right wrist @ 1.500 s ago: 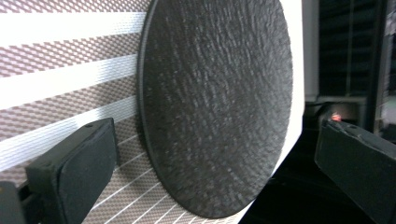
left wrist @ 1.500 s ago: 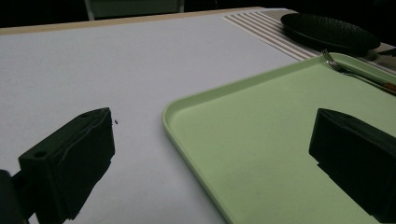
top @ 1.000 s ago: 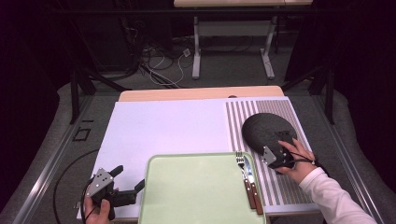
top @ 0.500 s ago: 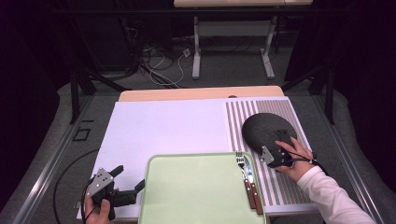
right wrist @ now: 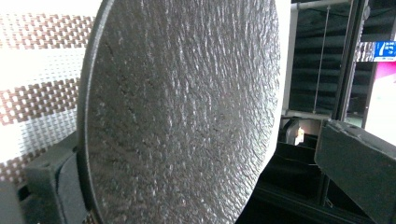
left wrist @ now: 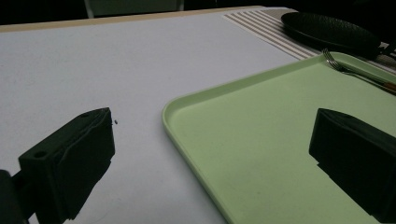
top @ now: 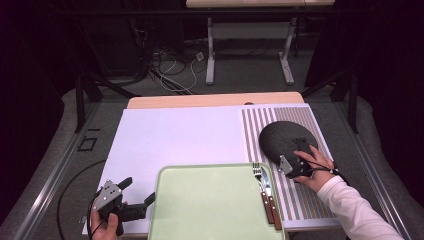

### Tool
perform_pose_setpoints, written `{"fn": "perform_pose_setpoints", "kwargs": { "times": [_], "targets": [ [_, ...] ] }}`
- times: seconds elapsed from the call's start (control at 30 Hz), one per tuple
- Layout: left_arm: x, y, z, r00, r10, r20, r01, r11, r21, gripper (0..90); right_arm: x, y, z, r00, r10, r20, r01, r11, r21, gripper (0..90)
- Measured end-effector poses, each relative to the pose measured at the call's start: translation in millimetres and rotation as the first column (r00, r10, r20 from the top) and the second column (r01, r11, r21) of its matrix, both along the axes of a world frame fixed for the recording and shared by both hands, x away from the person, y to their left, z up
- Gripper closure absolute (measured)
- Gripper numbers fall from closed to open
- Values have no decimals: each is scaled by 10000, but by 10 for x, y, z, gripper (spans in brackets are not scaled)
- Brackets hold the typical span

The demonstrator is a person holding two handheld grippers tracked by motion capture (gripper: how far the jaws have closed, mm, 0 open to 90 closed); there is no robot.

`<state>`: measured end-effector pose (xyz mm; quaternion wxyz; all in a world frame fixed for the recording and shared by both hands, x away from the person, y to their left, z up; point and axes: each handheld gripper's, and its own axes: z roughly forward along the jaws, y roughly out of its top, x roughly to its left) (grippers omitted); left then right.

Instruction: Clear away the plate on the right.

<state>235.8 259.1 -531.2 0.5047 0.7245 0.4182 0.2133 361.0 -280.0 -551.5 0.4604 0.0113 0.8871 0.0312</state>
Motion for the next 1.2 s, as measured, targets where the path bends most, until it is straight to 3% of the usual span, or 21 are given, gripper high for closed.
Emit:
{"fn": "perform_pose_setpoints", "kwargs": {
  "times": [0.2, 0.43, 0.53, 0.73, 0.9, 0.93, 1.1, 1.2],
  "targets": [
    [0, -3, -1, 10000, 3, -19, -3, 10000, -38, 4, 26, 9, -5, 9999, -43, -127, 40, 9997, -248, 0],
    [1, -2, -1, 10000, -31, 16, 31, 10000, 30, 4, 37, 6, -10, 9999, 79, -145, -82, 9997, -209, 0],
    [1, -2, 0, 10000, -40, 19, 40, 10000, 36, 4, 33, 9, 11, 9993, -23, -378, 7, 9991, -432, 0],
    [3, -3, -1, 10000, -47, 16, 47, 10000, 50, 4, 44, -17, -7, 9977, 655, -163, -660, 9973, -318, 0],
    [3, -3, -1, 10000, -35, 18, 35, 10000, 49, 4, 17, -47, -27, 9970, 769, -23, -770, 9969, -131, 0],
    [4, -5, -2, 10000, -28, 17, 28, 10000, 33, 4, 27, -49, -16, 9946, 1034, 56, -1032, 9942, -298, 0],
    [4, -6, -2, 10000, -24, 8, 24, 10000, 8, 4, 20, -66, -31, 9958, 915, 97, -914, 9958, -79, 0],
    [3, -4, -2, 10000, -18, 24, 18, 10000, 27, 4, 19, -68, -30, 9932, 1136, 254, -1130, 9933, -250, 0]
  ]
}}
